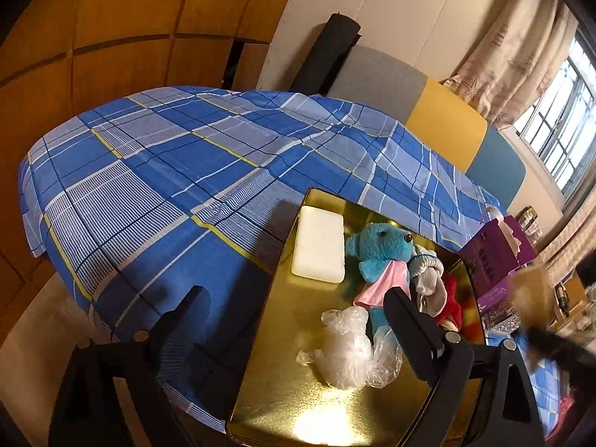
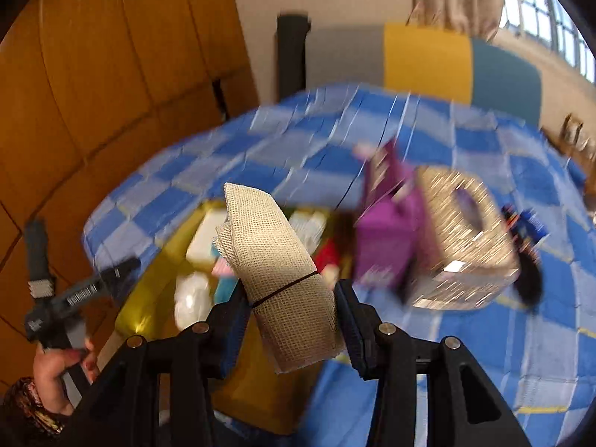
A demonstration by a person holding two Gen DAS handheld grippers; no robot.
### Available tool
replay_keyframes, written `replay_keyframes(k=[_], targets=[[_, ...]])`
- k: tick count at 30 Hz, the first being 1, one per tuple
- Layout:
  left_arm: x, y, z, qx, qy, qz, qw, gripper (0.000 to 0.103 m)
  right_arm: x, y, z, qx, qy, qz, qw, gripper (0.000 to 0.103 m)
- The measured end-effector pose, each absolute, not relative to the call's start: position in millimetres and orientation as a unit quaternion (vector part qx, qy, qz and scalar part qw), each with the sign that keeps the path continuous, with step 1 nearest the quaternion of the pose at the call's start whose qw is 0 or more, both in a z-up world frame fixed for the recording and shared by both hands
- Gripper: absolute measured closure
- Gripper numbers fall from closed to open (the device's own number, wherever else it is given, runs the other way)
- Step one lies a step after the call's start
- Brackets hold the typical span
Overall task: Organize soft objects
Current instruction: 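Carry the beige knit roll into the gold tray and open the right tool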
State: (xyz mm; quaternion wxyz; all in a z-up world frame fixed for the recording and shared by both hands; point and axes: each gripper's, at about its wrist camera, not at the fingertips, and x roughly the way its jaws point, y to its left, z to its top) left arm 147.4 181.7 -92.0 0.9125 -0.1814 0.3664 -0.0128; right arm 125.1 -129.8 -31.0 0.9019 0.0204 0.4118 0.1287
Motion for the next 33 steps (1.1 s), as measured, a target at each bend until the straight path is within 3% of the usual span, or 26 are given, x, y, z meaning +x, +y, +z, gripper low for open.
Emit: replay_keyframes(k=[11,19,33], targets=[[147,179,-92,-0.185,0.371,-0.021,0.91,0.008,154,-90,-92,0.068,0.494,0.09,0.862,0.057],[147,175,-93,-0.183,0.375,-0.027,0.908,0.008,169,-79,-110,0.049,0.509,0.031,0.859,0.049],[144,162,-94,-0.173,0.376,-0.048,0.909,0.008,140,-118,-69,0.099,0.45,0.074,0.885,0.048]])
